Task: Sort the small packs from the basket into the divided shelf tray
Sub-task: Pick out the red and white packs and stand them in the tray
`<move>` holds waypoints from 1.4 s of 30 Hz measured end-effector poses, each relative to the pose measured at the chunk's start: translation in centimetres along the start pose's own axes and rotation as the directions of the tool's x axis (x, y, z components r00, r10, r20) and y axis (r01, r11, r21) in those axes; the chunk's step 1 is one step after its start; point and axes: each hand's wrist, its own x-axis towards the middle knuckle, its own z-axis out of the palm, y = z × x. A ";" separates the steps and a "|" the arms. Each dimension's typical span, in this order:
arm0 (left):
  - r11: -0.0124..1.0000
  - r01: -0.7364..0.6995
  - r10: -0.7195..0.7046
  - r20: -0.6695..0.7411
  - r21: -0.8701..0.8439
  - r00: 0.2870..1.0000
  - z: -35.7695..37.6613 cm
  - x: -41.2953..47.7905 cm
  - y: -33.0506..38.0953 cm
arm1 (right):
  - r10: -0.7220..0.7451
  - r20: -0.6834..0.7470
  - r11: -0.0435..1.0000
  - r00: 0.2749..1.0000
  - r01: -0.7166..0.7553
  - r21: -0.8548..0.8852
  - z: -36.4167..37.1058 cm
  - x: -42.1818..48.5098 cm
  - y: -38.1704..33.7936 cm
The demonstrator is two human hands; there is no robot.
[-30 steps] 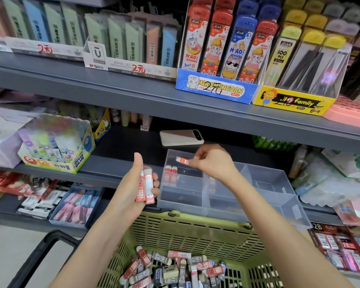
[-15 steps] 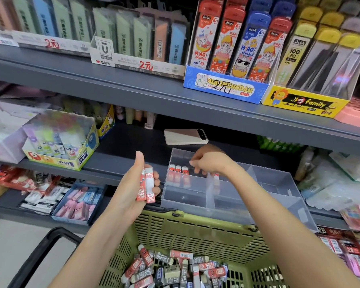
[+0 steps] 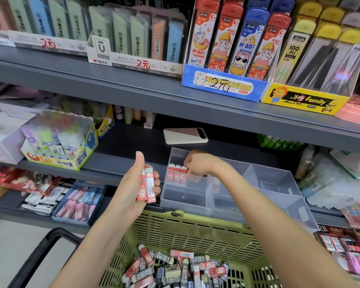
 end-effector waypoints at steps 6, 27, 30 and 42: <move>0.975 0.005 -0.007 -0.009 -0.223 1.000 1.0 -0.4 0.0 | -0.092 -0.439 0.900 0.894 0.263 0.347 0.6 -4.0 -1.8; 0.943 0.105 -0.068 0.127 -0.317 0.990 2.9 -1.4 -1.0 | 0.394 -0.370 0.417 0.841 0.195 0.888 0.9 -9.9 6.0; 0.976 0.115 -0.084 0.167 -0.187 0.982 3.7 -1.2 -1.1 | 0.468 -0.383 0.584 0.796 0.047 0.811 0.3 -8.4 9.4; 0.994 0.106 -0.107 0.107 0.022 0.988 7.1 -1.1 -2.2 | 0.344 -0.148 0.933 0.927 -0.321 0.159 1.2 -2.1 10.2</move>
